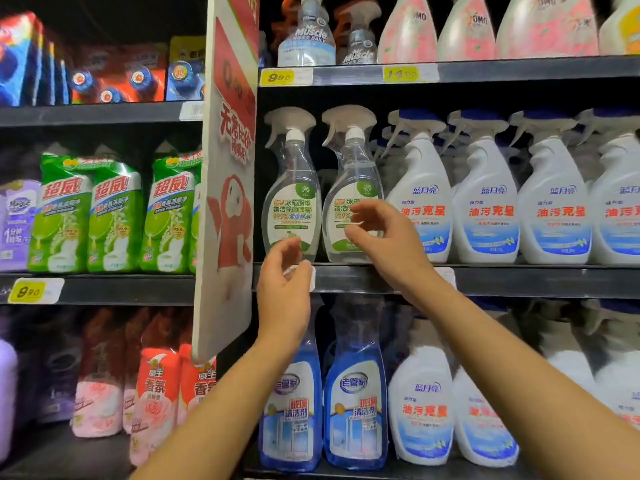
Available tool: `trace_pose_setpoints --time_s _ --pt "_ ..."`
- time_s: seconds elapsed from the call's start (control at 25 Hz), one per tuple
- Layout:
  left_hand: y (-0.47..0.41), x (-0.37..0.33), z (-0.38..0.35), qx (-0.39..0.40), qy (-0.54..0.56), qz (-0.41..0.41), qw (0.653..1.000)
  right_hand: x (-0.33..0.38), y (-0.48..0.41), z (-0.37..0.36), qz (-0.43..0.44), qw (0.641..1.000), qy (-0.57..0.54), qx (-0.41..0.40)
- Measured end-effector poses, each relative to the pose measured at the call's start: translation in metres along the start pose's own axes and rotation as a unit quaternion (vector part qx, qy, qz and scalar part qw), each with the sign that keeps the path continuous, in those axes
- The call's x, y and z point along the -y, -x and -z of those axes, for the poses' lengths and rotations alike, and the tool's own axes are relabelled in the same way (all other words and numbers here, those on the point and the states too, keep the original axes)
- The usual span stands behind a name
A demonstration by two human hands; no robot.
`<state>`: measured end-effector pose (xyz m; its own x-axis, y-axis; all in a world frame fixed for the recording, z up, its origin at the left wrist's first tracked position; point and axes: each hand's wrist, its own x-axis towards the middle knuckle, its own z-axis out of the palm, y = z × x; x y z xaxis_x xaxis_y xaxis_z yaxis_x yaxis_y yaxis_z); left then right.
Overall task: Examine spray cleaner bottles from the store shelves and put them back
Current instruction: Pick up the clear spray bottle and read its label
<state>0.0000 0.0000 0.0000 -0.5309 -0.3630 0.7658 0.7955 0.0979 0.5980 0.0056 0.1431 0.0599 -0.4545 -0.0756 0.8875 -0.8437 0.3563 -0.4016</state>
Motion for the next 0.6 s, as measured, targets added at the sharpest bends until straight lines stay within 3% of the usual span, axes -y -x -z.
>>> trace_pose_setpoints --time_s 0.16,0.4,0.52,0.6 --pt "-0.041 -0.005 -0.011 -0.042 -0.181 0.016 0.983 0.007 -0.049 -0.015 -0.001 0.996 0.082 0.021" --pt "-0.072 -0.007 -0.021 -0.05 -0.268 0.139 0.952 0.016 -0.092 -0.047 -0.034 0.975 0.193 0.109" --pt "-0.078 -0.008 -0.019 -0.016 -0.329 0.178 0.927 0.015 -0.095 -0.056 -0.054 0.97 0.215 0.102" --pt "-0.079 -0.009 -0.018 -0.022 -0.323 0.175 0.93 0.012 -0.095 -0.058 -0.069 0.978 0.177 0.083"
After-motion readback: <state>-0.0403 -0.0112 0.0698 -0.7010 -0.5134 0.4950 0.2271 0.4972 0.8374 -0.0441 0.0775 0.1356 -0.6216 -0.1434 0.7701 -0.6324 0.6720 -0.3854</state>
